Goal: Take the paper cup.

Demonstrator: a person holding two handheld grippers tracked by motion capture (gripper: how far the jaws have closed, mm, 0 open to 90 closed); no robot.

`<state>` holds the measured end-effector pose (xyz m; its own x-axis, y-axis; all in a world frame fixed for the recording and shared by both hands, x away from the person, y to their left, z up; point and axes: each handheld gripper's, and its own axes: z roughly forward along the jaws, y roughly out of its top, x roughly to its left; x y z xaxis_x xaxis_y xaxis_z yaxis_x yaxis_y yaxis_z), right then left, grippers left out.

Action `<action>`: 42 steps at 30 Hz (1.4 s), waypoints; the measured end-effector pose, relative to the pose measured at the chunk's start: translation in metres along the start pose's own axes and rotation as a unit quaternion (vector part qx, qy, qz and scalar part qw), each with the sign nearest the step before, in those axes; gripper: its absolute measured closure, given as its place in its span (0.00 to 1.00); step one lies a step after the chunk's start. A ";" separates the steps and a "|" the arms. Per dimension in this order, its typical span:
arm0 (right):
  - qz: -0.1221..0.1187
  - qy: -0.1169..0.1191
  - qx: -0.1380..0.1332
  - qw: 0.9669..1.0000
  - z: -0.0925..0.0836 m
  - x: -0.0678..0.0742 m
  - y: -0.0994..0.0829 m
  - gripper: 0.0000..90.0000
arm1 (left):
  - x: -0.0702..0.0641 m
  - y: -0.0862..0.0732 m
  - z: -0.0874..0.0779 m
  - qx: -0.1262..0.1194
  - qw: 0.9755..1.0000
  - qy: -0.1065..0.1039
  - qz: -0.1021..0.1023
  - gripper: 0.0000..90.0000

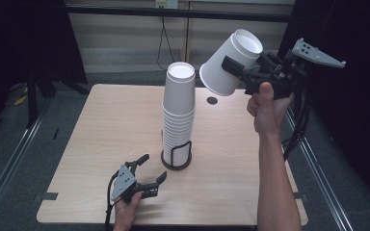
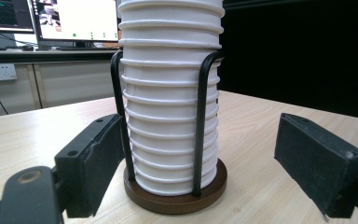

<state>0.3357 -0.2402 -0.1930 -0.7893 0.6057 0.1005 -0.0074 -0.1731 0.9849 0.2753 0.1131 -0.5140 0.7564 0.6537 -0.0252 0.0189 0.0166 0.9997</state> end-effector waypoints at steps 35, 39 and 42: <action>0.014 -0.016 0.059 0.998 -0.033 0.008 -0.082 0.24 | -0.007 0.012 0.001 0.043 0.998 -0.033 -0.008 0.17; 0.018 -0.018 0.061 0.998 -0.037 0.007 -0.091 0.24 | -0.011 0.018 0.003 0.040 0.998 -0.041 -0.006 0.18; 0.023 -0.017 0.065 0.997 -0.039 0.008 -0.098 0.24 | -0.013 0.023 0.007 0.034 0.998 -0.052 -0.014 0.18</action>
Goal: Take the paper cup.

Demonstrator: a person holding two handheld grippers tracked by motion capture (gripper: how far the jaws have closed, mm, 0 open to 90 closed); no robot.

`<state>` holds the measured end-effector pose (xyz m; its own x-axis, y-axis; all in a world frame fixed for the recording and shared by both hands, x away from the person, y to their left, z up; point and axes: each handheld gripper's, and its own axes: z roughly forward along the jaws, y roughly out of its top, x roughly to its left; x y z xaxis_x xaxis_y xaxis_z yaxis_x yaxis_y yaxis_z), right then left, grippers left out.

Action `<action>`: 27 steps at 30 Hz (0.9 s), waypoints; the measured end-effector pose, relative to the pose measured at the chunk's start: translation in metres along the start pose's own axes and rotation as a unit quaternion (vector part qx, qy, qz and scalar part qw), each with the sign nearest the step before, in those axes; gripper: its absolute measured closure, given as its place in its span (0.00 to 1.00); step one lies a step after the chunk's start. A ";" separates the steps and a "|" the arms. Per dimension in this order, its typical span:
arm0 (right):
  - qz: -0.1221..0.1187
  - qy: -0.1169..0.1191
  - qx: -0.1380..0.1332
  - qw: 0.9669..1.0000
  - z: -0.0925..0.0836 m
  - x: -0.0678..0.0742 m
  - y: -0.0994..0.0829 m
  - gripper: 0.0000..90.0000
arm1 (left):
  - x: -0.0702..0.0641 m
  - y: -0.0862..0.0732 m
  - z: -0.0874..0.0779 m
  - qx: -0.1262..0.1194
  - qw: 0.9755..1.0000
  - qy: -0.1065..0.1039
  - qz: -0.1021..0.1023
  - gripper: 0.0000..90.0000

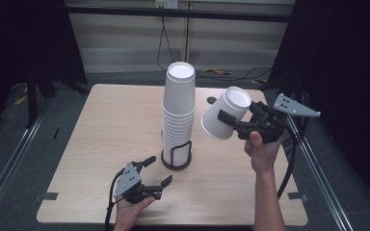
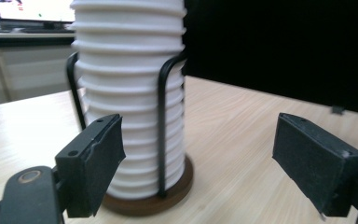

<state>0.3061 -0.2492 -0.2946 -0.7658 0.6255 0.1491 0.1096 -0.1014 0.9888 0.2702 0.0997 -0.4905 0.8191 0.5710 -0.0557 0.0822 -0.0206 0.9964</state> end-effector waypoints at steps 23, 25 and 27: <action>0.027 0.026 0.027 0.999 0.002 0.010 -0.056 0.23 | -0.004 0.033 0.018 0.011 0.998 -0.052 0.014 0.17; 0.030 0.029 0.030 0.999 0.003 0.010 -0.063 0.23 | -0.006 0.035 0.020 0.008 0.998 -0.057 0.016 0.17; 0.033 0.031 0.031 0.998 0.003 0.009 -0.065 0.24 | -0.006 0.036 0.020 0.012 0.998 -0.059 0.020 0.17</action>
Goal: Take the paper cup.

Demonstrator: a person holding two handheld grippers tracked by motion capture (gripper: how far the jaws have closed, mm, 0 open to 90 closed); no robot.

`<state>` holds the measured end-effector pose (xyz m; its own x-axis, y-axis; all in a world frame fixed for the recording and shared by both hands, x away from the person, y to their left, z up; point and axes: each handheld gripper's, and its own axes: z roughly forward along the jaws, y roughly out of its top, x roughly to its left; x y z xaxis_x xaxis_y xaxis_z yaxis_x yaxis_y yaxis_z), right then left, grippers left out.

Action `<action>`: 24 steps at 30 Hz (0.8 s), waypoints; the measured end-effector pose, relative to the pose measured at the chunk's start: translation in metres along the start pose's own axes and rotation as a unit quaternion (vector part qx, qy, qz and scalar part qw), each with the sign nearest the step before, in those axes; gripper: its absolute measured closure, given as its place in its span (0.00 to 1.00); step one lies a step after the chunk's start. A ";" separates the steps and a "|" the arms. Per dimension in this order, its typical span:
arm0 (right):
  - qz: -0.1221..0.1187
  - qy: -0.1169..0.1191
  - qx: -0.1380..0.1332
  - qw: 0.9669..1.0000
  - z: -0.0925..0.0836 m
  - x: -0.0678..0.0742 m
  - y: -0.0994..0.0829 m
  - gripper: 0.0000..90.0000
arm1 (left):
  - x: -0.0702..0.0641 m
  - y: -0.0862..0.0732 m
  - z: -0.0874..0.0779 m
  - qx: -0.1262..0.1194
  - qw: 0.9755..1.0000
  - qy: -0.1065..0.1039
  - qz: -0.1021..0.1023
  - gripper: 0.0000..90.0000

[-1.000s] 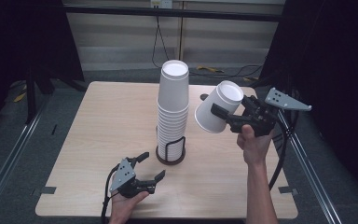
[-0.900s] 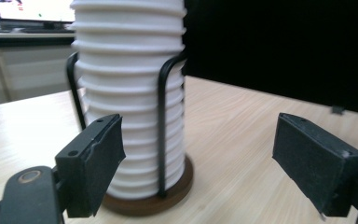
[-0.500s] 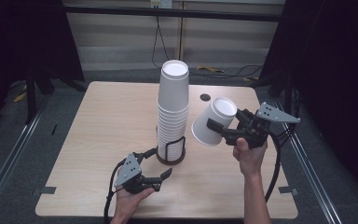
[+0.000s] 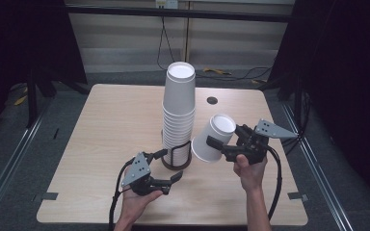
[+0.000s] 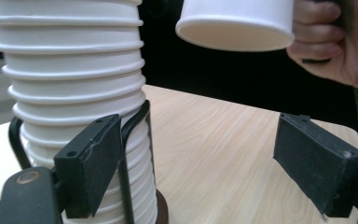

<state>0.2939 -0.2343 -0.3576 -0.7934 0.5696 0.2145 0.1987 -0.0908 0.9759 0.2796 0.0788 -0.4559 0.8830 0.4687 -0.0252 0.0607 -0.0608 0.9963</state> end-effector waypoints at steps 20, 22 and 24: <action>0.015 0.016 0.015 1.000 0.003 0.007 -0.036 0.24 | -0.008 0.007 0.013 0.003 0.999 -0.035 0.002 0.17; 0.017 0.018 0.018 1.000 0.003 0.007 -0.040 0.24 | -0.008 0.008 0.015 0.002 0.999 -0.040 0.006 0.17; 0.019 0.021 0.016 0.999 0.003 0.008 -0.044 0.24 | -0.010 0.009 0.017 0.003 0.999 -0.042 0.010 0.18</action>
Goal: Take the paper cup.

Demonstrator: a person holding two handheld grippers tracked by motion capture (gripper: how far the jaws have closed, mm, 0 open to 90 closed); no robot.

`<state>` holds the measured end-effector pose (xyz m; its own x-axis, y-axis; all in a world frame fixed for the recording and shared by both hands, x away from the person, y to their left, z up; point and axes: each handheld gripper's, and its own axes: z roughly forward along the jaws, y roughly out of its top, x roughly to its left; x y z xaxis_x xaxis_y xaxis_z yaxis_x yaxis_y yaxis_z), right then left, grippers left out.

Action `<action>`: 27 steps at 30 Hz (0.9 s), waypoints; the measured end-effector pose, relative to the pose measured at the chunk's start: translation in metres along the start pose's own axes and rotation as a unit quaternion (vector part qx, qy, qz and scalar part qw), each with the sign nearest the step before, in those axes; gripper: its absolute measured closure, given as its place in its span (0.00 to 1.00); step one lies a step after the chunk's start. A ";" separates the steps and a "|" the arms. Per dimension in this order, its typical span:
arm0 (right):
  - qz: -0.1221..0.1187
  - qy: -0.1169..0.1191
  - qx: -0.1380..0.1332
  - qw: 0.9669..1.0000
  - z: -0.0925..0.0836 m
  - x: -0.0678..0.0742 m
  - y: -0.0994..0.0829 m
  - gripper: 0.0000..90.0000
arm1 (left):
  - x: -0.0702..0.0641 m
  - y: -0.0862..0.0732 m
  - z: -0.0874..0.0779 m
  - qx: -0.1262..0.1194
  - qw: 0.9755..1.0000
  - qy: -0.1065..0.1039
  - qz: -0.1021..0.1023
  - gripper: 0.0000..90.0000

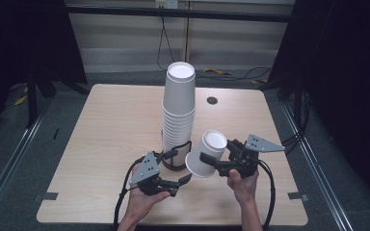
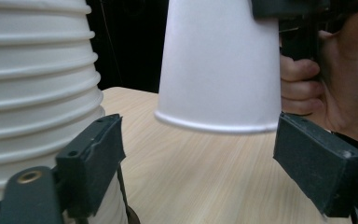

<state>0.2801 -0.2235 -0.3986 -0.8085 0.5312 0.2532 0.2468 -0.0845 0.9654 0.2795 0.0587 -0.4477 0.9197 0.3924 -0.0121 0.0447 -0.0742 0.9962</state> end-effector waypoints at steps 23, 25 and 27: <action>0.017 0.032 0.019 0.999 0.021 0.007 -0.028 0.24 | -0.004 -0.003 0.025 0.036 0.998 -0.044 0.001 0.11; 0.016 0.035 0.020 0.999 0.022 0.008 -0.029 0.24 | -0.002 -0.004 0.027 0.040 0.998 -0.048 -0.003 0.10; 0.017 0.035 0.021 0.999 0.023 0.009 -0.029 0.24 | -0.002 -0.004 0.027 0.041 0.998 -0.049 -0.004 0.09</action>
<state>0.2779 -0.1972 -0.4258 -0.8344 0.4682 0.2907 0.2953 -0.0655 0.9532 0.2879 0.0337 -0.4538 0.9525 0.3027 -0.0322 0.0804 -0.1481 0.9857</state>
